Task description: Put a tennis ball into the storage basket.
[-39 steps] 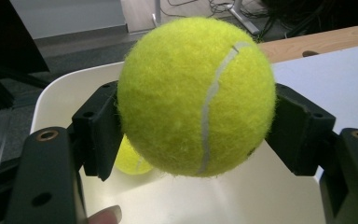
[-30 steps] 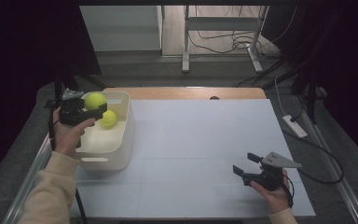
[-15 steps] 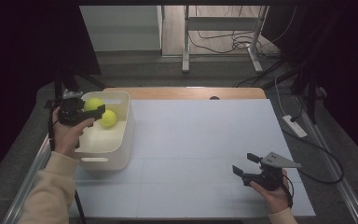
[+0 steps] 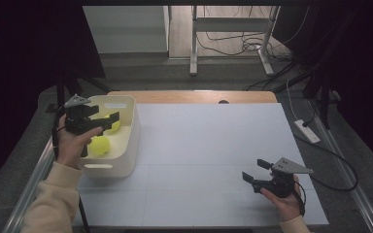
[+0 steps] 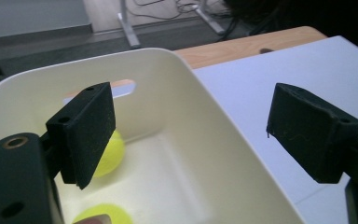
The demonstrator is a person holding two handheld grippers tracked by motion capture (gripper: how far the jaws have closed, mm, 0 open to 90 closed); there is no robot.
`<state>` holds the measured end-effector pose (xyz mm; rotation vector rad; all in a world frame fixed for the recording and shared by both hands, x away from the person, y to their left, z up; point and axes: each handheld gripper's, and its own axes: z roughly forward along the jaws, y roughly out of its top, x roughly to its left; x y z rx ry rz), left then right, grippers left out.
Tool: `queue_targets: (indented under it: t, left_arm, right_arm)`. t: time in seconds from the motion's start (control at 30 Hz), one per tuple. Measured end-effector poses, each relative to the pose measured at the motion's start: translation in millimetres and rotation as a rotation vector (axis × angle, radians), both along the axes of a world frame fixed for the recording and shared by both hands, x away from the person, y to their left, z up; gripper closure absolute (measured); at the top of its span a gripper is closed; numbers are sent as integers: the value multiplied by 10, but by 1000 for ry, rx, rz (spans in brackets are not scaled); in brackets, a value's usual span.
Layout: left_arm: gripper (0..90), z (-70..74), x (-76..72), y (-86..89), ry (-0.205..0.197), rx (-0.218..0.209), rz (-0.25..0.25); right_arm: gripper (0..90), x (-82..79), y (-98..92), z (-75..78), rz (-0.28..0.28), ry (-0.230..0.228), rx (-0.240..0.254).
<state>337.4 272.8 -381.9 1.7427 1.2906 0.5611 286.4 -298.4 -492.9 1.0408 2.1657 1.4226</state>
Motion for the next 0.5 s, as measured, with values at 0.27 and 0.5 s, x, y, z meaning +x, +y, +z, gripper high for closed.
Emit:
queue_targets:
  t: [0.27, 0.5]
  left_arm:
    - [166, -29, -155, -63, -40, -33, -82]
    - [166, -62, -311, -114, -70, -58, -140]
  right_arm:
    - [180, 6, -18, -3, 0, -3, 2]
    - [180, -4, -18, 3, -4, -3, 2]
